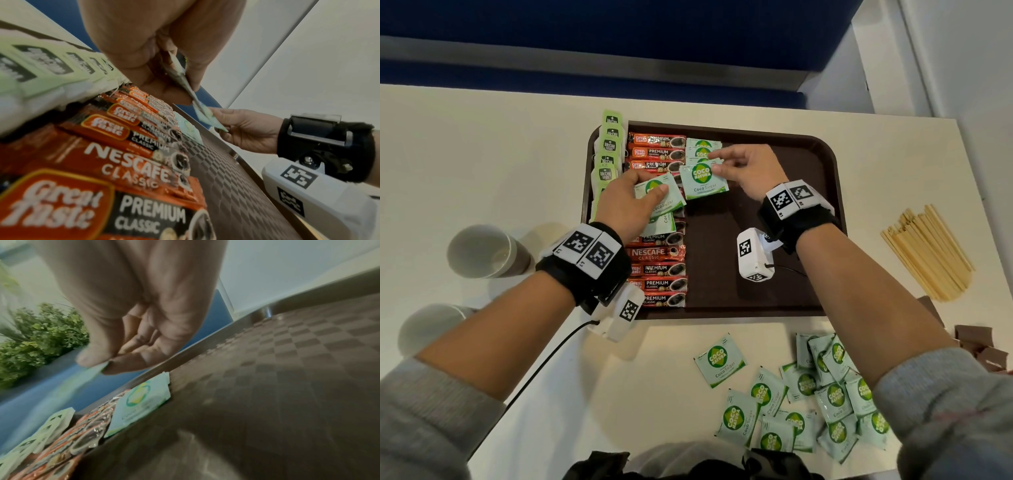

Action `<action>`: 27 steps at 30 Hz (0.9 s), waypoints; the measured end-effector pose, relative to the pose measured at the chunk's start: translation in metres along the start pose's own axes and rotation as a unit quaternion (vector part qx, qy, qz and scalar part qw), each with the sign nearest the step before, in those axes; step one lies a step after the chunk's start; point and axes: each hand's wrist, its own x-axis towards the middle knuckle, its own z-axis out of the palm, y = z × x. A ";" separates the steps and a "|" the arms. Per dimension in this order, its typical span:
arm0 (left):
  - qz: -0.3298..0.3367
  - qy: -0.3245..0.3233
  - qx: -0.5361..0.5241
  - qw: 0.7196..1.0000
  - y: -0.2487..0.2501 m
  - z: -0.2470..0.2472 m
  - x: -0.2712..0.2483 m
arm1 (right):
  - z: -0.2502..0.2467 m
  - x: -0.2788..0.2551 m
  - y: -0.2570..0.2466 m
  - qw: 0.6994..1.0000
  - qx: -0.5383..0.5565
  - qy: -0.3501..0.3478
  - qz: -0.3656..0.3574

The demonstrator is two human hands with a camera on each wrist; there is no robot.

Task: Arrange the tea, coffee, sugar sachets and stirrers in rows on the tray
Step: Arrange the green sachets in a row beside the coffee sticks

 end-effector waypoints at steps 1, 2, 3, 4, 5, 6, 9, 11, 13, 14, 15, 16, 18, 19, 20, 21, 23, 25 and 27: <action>-0.003 0.002 0.001 1.000 0.000 0.000 0.000 | 0.001 0.002 0.005 1.000 0.000 0.017 0.014; -0.005 0.002 0.001 1.000 0.000 0.000 0.001 | 0.003 0.003 0.009 0.999 -0.004 0.030 0.025; -0.007 0.002 0.001 1.000 0.000 0.000 0.000 | 0.005 0.005 0.013 0.999 -0.011 0.041 0.034; -0.008 0.001 -0.001 1.000 0.000 0.001 0.001 | 0.006 0.007 0.016 0.998 -0.020 0.052 0.042; -0.009 0.001 -0.002 1.000 0.000 0.001 0.001 | 0.007 0.008 0.019 0.996 -0.030 0.063 0.051; -0.010 0.000 -0.002 1.000 0.000 0.001 0.001 | 0.008 0.009 0.020 0.995 -0.040 0.074 0.058; -0.011 -0.001 0.004 1.000 0.000 0.000 0.000 | 0.008 0.010 0.024 0.991 -0.067 0.095 0.066; -0.009 0.001 0.012 1.000 0.000 0.000 0.000 | 0.008 0.010 0.024 0.989 -0.084 0.106 0.065; -0.005 0.004 0.024 1.000 0.001 -0.001 -0.001 | 0.008 0.010 0.024 0.986 -0.101 0.113 0.069; -0.005 0.006 0.026 1.000 0.000 -0.001 -0.001 | 0.008 0.010 0.023 0.985 -0.105 0.114 0.071; -0.004 0.006 0.028 1.000 0.001 -0.001 -0.001 | 0.009 0.010 0.022 0.985 -0.106 0.114 0.071; -0.006 0.006 0.028 1.000 0.000 -0.001 -0.001 | 0.009 0.010 0.021 0.985 -0.106 0.114 0.071; -0.010 0.002 0.024 1.000 0.000 -0.001 -0.001 | 0.010 0.009 0.019 0.984 -0.113 0.118 0.069; -0.011 0.001 0.022 1.000 -0.001 -0.001 0.000 | 0.010 0.009 0.018 0.984 -0.117 0.120 0.066; -0.014 -0.001 0.022 1.000 -0.002 -0.001 0.000 | 0.010 0.009 0.017 0.983 -0.119 0.122 0.063; -0.015 -0.001 0.021 1.000 -0.002 -0.001 0.001 | 0.009 0.009 0.016 0.983 -0.120 0.125 0.061; -0.020 -0.003 0.011 1.000 -0.003 0.000 0.001 | 0.010 0.009 0.014 0.983 -0.122 0.127 0.060; -0.021 -0.004 0.006 1.000 -0.002 0.000 0.000 | 0.011 0.009 0.014 0.982 -0.121 0.128 0.063; -0.019 -0.003 0.005 1.000 -0.002 0.000 0.000 | 0.012 0.009 0.014 0.982 -0.122 0.130 0.064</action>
